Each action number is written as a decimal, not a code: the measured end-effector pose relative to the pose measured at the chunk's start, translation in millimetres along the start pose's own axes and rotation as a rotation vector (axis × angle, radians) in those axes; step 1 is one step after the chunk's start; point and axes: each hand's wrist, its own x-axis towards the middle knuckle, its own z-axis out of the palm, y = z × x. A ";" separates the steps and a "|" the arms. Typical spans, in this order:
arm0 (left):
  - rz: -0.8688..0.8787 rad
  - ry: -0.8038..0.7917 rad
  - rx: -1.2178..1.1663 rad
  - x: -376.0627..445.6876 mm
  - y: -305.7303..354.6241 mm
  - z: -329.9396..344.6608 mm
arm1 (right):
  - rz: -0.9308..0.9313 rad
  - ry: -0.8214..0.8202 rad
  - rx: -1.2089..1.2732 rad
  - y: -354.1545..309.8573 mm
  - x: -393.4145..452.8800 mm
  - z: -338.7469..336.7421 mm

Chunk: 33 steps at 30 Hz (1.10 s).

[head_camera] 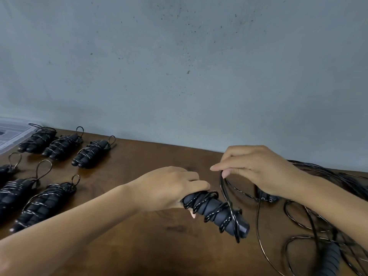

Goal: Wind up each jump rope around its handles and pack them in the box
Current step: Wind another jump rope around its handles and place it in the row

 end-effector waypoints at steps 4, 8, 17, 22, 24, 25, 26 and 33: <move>0.003 0.140 0.001 -6.3 3.6 2.2 | 0.191 0.089 0.345 -8.3 3.2 15.6; -0.117 0.177 -0.207 -10.1 11.7 -0.5 | 0.303 0.111 0.561 -14.0 3.6 33.9; -0.357 0.371 -0.858 -14.7 33.3 16.9 | 0.466 0.042 0.574 -20.0 -4.8 68.9; -0.530 0.530 -1.184 -21.3 37.6 31.5 | 0.526 0.072 0.485 -37.0 -12.5 68.5; -0.569 0.574 -1.252 -23.2 38.0 38.0 | 0.541 0.123 0.431 -43.2 -13.6 67.6; -0.579 0.597 -1.280 -23.4 39.3 40.6 | 0.547 0.145 0.405 -46.6 -13.9 67.9; -0.585 0.622 -1.309 -23.2 40.7 42.5 | 0.556 0.158 0.386 -49.7 -13.8 68.9; -0.703 0.756 -1.465 -19.2 47.3 57.4 | 0.622 0.259 0.334 -74.6 -14.2 81.9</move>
